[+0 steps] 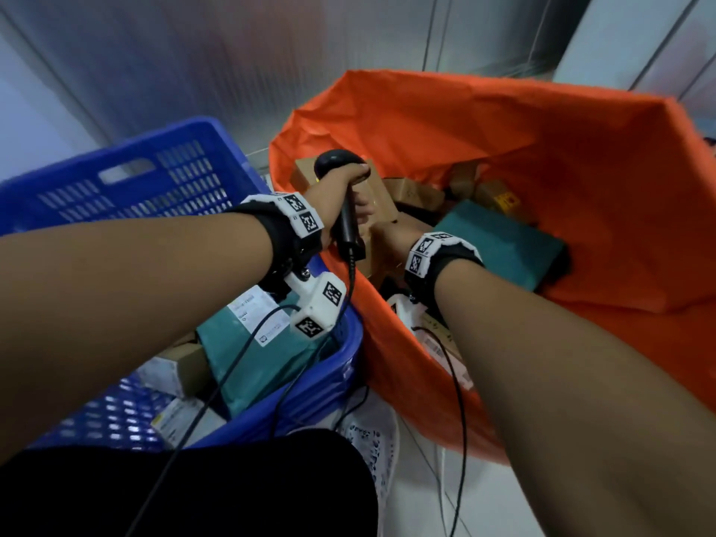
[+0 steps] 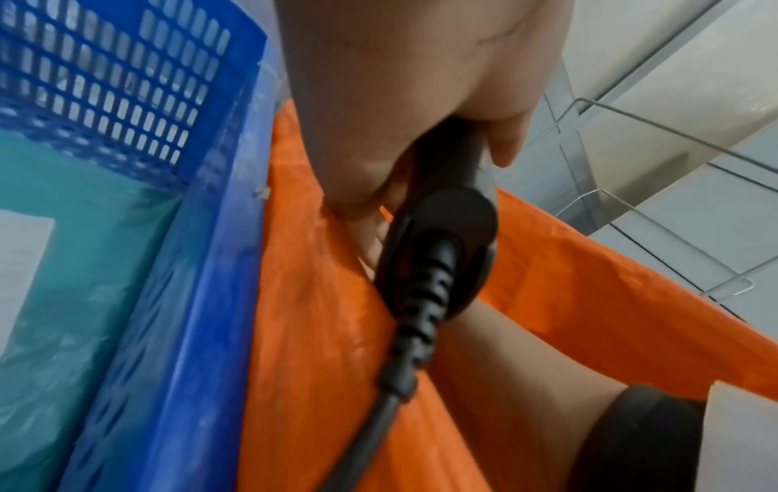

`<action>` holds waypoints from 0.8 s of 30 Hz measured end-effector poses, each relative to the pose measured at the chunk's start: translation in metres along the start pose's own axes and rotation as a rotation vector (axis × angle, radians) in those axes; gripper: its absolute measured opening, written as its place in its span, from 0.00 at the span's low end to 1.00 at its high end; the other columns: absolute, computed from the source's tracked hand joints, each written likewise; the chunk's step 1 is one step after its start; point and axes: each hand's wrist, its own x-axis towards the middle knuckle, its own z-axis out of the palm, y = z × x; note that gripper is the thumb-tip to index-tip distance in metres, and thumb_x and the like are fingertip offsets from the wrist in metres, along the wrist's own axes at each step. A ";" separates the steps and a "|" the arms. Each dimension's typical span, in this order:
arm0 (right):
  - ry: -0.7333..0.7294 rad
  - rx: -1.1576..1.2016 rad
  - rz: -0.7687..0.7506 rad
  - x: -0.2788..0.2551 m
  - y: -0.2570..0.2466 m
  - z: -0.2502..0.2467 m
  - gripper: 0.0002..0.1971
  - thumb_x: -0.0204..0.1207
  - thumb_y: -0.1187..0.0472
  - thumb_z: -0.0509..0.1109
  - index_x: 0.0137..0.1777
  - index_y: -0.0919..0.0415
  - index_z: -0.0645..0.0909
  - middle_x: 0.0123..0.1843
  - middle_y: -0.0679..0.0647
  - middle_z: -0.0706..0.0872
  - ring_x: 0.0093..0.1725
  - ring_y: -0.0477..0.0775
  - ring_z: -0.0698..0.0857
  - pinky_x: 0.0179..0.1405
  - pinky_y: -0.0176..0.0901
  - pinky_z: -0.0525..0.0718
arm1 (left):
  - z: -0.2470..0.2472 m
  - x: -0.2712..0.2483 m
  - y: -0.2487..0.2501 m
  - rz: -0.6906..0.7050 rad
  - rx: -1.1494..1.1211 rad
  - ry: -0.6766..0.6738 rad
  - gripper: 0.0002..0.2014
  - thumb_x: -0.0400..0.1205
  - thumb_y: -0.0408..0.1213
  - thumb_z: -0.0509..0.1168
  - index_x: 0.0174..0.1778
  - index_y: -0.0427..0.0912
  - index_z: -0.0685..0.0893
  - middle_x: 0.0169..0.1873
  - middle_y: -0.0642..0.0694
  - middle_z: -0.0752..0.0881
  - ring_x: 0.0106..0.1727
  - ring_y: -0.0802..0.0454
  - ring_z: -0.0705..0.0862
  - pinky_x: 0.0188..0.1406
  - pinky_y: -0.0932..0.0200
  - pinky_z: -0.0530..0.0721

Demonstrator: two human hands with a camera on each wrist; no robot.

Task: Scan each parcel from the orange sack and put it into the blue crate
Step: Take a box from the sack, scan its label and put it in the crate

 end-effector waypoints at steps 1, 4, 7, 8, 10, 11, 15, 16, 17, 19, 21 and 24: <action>-0.004 0.025 0.042 -0.006 0.000 -0.002 0.19 0.60 0.42 0.65 0.43 0.54 0.83 0.43 0.59 0.90 0.44 0.62 0.90 0.47 0.55 0.88 | -0.001 -0.003 0.004 -0.003 0.026 -0.009 0.21 0.82 0.56 0.69 0.38 0.40 0.81 0.36 0.41 0.88 0.41 0.46 0.86 0.41 0.56 0.87; 0.047 0.046 0.099 -0.029 -0.010 -0.014 0.27 0.49 0.41 0.73 0.48 0.55 0.85 0.43 0.58 0.92 0.39 0.64 0.92 0.46 0.65 0.91 | -0.004 -0.023 0.021 0.011 0.008 -0.031 0.20 0.83 0.55 0.69 0.34 0.42 0.78 0.32 0.44 0.84 0.40 0.46 0.85 0.42 0.57 0.87; 0.140 -0.045 0.025 -0.045 -0.036 -0.038 0.33 0.47 0.38 0.76 0.50 0.59 0.88 0.46 0.57 0.93 0.42 0.63 0.92 0.50 0.61 0.91 | -0.020 -0.056 0.045 0.054 0.004 -0.050 0.20 0.84 0.53 0.67 0.36 0.41 0.77 0.25 0.45 0.80 0.22 0.52 0.79 0.20 0.69 0.76; 0.164 -0.084 -0.021 -0.063 -0.055 -0.045 0.32 0.48 0.37 0.77 0.47 0.60 0.88 0.45 0.58 0.93 0.43 0.64 0.92 0.51 0.62 0.91 | -0.030 -0.070 0.056 0.062 0.022 -0.061 0.20 0.84 0.53 0.67 0.36 0.40 0.78 0.24 0.45 0.79 0.19 0.53 0.77 0.17 0.71 0.72; 0.200 -0.103 -0.082 -0.093 -0.093 -0.053 0.26 0.51 0.42 0.80 0.42 0.63 0.89 0.37 0.59 0.92 0.40 0.65 0.92 0.46 0.63 0.92 | -0.051 -0.097 0.076 0.074 0.066 -0.083 0.20 0.83 0.54 0.67 0.36 0.40 0.78 0.24 0.46 0.78 0.17 0.55 0.75 0.15 0.71 0.70; 0.210 -0.148 -0.125 -0.109 -0.113 -0.054 0.22 0.55 0.44 0.80 0.39 0.63 0.89 0.35 0.58 0.91 0.38 0.63 0.92 0.43 0.59 0.93 | -0.061 -0.109 0.087 0.085 0.077 -0.090 0.21 0.83 0.55 0.67 0.35 0.40 0.78 0.25 0.46 0.78 0.17 0.55 0.75 0.15 0.71 0.70; 0.247 -0.396 -0.381 -0.174 -0.201 -0.033 0.21 0.62 0.42 0.78 0.43 0.59 0.90 0.43 0.57 0.92 0.42 0.60 0.91 0.44 0.58 0.93 | -0.110 -0.165 0.127 0.225 0.018 -0.005 0.20 0.83 0.53 0.67 0.34 0.40 0.77 0.25 0.46 0.78 0.18 0.54 0.74 0.14 0.68 0.70; 0.256 -0.423 -0.442 -0.185 -0.219 -0.025 0.20 0.63 0.43 0.77 0.45 0.59 0.90 0.44 0.58 0.92 0.43 0.61 0.91 0.45 0.59 0.92 | -0.121 -0.174 0.132 0.272 -0.015 0.045 0.19 0.82 0.51 0.69 0.35 0.40 0.77 0.26 0.45 0.78 0.18 0.53 0.74 0.15 0.68 0.71; 0.263 -0.447 -0.491 -0.198 -0.235 -0.015 0.19 0.65 0.44 0.77 0.46 0.59 0.90 0.45 0.58 0.92 0.44 0.61 0.91 0.46 0.58 0.92 | -0.134 -0.183 0.136 0.317 -0.061 0.099 0.18 0.81 0.50 0.71 0.36 0.39 0.78 0.27 0.44 0.78 0.18 0.52 0.74 0.16 0.66 0.72; 0.277 -0.502 -0.563 -0.224 -0.262 0.009 0.17 0.69 0.46 0.76 0.49 0.59 0.90 0.47 0.58 0.92 0.45 0.61 0.91 0.48 0.56 0.92 | -0.162 -0.206 0.137 0.382 -0.170 0.220 0.16 0.77 0.47 0.74 0.38 0.38 0.78 0.26 0.42 0.78 0.18 0.49 0.75 0.18 0.63 0.75; 0.284 -0.579 -0.649 -0.241 -0.287 0.033 0.16 0.72 0.48 0.75 0.51 0.60 0.90 0.49 0.58 0.92 0.47 0.60 0.89 0.47 0.48 0.89 | -0.191 -0.228 0.135 0.429 -0.244 0.354 0.14 0.77 0.41 0.74 0.38 0.37 0.78 0.23 0.42 0.76 0.17 0.47 0.75 0.19 0.61 0.76; 0.283 -0.679 -0.792 -0.260 -0.307 0.071 0.15 0.71 0.49 0.76 0.52 0.58 0.89 0.49 0.56 0.91 0.46 0.58 0.85 0.40 0.40 0.77 | -0.230 -0.254 0.125 0.458 -0.259 0.447 0.11 0.80 0.36 0.72 0.39 0.35 0.79 0.22 0.41 0.76 0.20 0.47 0.76 0.21 0.59 0.78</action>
